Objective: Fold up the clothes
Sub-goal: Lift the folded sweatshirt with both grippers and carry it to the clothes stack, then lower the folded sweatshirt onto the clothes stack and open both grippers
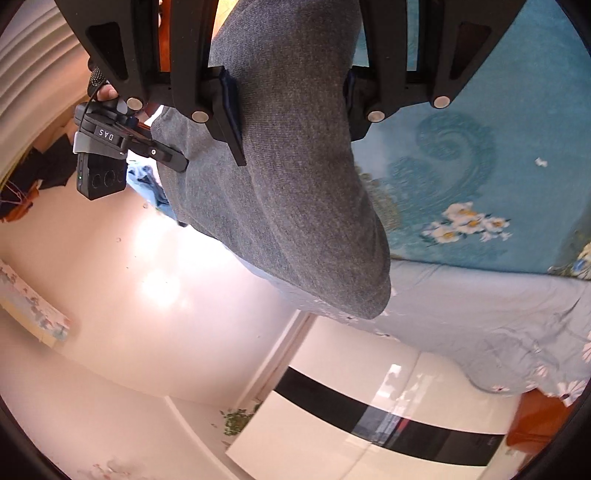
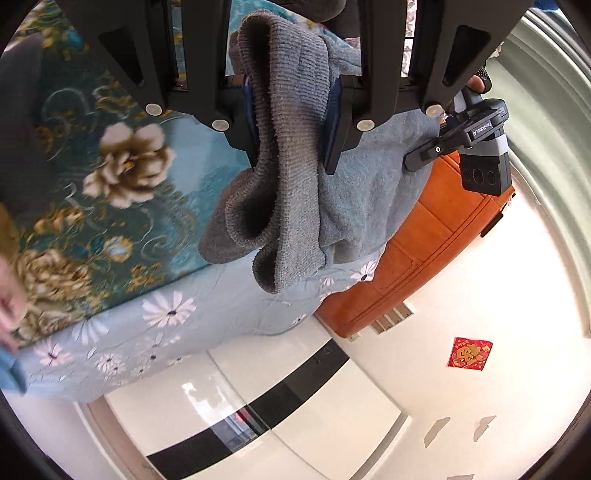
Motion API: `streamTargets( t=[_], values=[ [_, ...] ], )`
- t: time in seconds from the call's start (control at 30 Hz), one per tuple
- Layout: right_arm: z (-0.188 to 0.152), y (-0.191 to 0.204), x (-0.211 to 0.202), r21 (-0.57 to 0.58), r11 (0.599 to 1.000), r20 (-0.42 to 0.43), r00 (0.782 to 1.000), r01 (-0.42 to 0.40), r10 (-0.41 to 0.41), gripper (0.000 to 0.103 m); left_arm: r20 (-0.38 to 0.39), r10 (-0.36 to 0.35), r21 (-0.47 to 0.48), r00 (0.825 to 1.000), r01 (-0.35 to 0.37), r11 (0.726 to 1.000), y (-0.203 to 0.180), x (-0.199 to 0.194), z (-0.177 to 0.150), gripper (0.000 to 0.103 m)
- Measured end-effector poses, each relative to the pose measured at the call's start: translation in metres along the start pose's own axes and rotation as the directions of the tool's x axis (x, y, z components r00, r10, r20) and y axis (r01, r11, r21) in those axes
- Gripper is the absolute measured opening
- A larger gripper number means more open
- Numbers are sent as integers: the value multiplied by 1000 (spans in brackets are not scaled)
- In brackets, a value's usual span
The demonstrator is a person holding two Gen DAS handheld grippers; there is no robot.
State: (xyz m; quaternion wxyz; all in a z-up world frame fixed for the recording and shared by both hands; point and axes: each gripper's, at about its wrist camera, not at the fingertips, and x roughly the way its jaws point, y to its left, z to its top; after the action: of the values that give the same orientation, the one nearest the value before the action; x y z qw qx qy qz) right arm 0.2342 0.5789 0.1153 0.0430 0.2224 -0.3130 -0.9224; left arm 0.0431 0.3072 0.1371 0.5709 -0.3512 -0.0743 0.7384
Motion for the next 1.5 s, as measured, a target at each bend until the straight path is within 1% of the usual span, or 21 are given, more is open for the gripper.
streamTargets(
  t=[0.07, 0.13, 0.23, 0.33, 0.4, 0.47, 0.53, 0.6, 0.67, 0.73, 0.8, 0.87, 0.93, 0.97, 1.03, 1.1, 1.13, 1.23, 1.37, 1.43, 1.5],
  values=[
    [23, -7, -41, -14, 999, 52, 997, 50, -49, 32, -10, -44, 42, 999, 45, 998, -38, 22, 21, 45],
    [46, -13, -85, -16, 995, 117, 989, 94, -92, 32, -23, -91, 82, 996, 92, 992, -78, 46, 43, 45],
    [80, -21, -145, -25, 985, 198, 967, 171, -163, 32, -53, -156, 122, 986, 161, 979, -133, 85, 75, 45],
    [107, -40, -194, 5, 973, 236, 945, 229, -224, 32, -77, -199, 161, 977, 209, 964, -189, 122, 96, 45],
    [121, -54, -222, 7, 963, 246, 933, 269, -262, 32, -84, -244, 171, 966, 255, 952, -219, 146, 106, 45],
    [132, -70, -245, 16, 950, 255, 917, 313, -307, 32, -108, -302, 140, 947, 315, 939, -242, 172, 111, 45],
    [142, -87, -264, 44, 934, 254, 900, 355, -354, 32, -146, -328, 118, 933, 346, 931, -260, 204, 109, 45],
    [151, -103, -277, 65, 914, 257, 879, 400, -402, 32, -172, -346, 102, 923, 366, 925, -274, 234, 102, 45],
    [156, -117, -284, 74, 897, 252, 862, 437, -440, 33, -189, -363, 81, 913, 383, 920, -281, 258, 94, 45],
    [153, -138, -285, 100, 889, 229, 859, 446, -457, 33, -210, -368, 51, 906, 386, 921, -279, 280, 83, 45],
    [144, -165, -280, 130, 883, 197, 861, 451, -469, 33, -257, -362, 8, 896, 376, 926, -268, 302, 69, 45],
    [134, -193, -268, 166, 868, 137, 861, 468, -490, 34, -302, -343, -12, 890, 356, 934, -255, 322, 52, 46],
    [121, -220, -256, 196, 845, 68, 853, 498, -518, 37, -321, -322, -8, 891, 338, 941, -243, 334, 40, 46],
    [116, -230, -254, 209, 842, 53, 854, 497, -517, 38, -325, -311, -4, 893, 327, 945, -238, 337, 35, 46],
    [109, -246, -254, 235, 853, 58, 869, 467, -492, 40, -330, -304, -6, 894, 320, 947, -232, 341, 31, 48],
    [107, -252, -254, 251, 861, 72, 878, 443, -473, 43, -331, -316, -7, 889, 333, 943, -229, 338, 29, 48],
    [107, -252, -254, 252, 863, 78, 879, 439, -470, 43, -330, -323, 0, 887, 342, 940, -230, 334, 30, 49],
    [110, -244, -255, 221, 849, 81, 858, 480, -507, 45, -313, -327, 51, 892, 360, 932, -232, 323, 33, 49],
    [110, -231, -261, 172, 827, 93, 827, 535, -554, 50, -264, -308, 172, 914, 359, 917, -235, 300, 38, 49],
    [110, -224, -265, 149, 815, 100, 812, 559, -575, 51, -234, -285, 235, 930, 338, 911, -238, 290, 42, 49],
    [110, -217, -268, 127, 802, 107, 796, 584, -596, 51, -220, -275, 267, 936, 329, 906, -242, 286, 47, 49]
  ],
)
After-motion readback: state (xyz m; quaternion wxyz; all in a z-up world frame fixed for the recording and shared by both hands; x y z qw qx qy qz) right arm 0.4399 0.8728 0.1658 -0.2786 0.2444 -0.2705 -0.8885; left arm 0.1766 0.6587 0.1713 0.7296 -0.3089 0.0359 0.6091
